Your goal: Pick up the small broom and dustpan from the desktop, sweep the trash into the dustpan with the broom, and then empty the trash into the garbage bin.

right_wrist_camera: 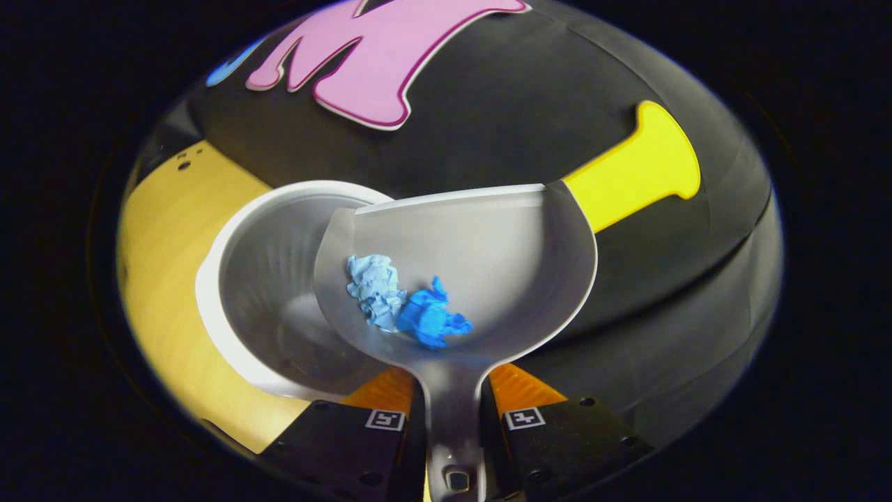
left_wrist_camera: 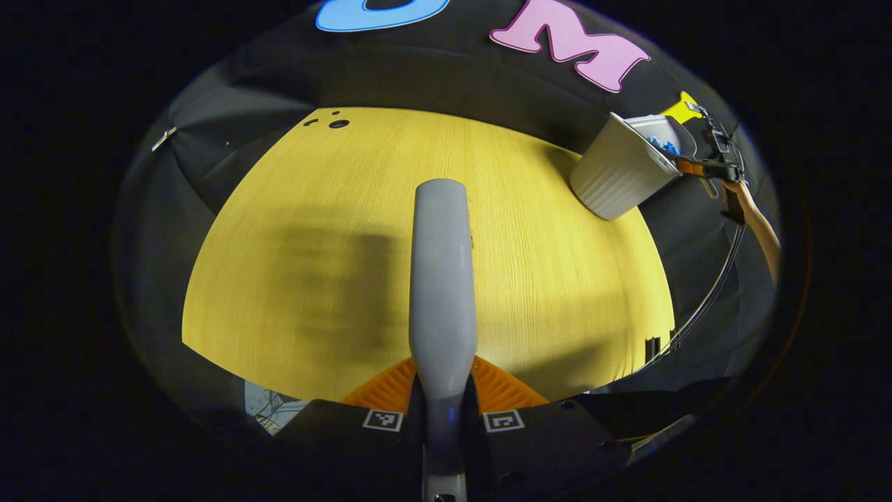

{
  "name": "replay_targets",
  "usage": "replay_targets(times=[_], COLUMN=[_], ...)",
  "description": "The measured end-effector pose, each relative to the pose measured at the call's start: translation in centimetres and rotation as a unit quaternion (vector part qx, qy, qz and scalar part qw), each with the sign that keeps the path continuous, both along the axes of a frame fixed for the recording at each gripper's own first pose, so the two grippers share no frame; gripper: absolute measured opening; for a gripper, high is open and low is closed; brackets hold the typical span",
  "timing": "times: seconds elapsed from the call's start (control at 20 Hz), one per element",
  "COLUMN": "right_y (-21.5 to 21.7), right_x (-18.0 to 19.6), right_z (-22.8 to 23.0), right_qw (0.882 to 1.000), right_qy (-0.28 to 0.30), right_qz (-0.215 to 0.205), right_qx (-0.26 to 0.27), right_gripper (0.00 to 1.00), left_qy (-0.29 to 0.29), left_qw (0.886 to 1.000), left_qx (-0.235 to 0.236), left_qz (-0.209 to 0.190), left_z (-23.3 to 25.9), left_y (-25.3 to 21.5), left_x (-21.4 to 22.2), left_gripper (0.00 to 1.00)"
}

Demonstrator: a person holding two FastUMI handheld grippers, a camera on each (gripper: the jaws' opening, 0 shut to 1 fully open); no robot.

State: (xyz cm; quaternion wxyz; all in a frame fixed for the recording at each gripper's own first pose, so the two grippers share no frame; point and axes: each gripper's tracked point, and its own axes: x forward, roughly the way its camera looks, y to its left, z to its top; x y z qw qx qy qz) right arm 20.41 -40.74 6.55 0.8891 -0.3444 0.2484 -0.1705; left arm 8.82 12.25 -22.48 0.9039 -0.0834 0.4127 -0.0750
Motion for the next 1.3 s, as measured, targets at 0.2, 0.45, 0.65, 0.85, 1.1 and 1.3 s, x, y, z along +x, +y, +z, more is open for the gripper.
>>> replay_targets(times=[0.2, 0.45, 0.65, 0.85, 1.1, 1.3], right_y=[-0.2, -0.6, -1.0, -2.2, -4.0, -5.1], right_x=[-0.3, -0.9, -1.5, -1.9, -1.5, -1.7], right_z=[1.5, 2.9, 4.1, 5.7, 6.5, 7.7], right_qw=[0.994, 0.982, 0.964, 0.938, 0.931, 0.943], right_qy=[0.021, 0.026, 0.033, 0.043, 0.038, 0.030], right_qz=[0.019, 0.031, 0.048, 0.074, 0.083, 0.084], right_qx=[-0.104, -0.182, -0.260, -0.337, -0.353, -0.320], right_gripper=[0.37, 0.37, 0.37, 0.37, 0.37, 0.37], left_qy=[0.003, 0.001, -0.001, 0.005, 0.011, 0.004], left_qw=[1.000, 1.000, 1.000, 1.000, 1.000, 1.000], left_qx=[0.004, 0.001, -0.005, 0.004, 0.013, 0.024], left_qz=[-0.006, 0.000, 0.006, -0.005, -0.003, 0.006], left_z=[0.2, -0.1, -0.5, -0.8, -1.0, -0.8], left_y=[0.4, 0.5, -0.3, -1.2, -1.4, -1.5], left_x=[-0.5, -1.1, -1.4, -2.1, -2.1, -1.9], left_gripper=[0.28, 0.28, 0.28, 0.28, 0.27, 0.27])
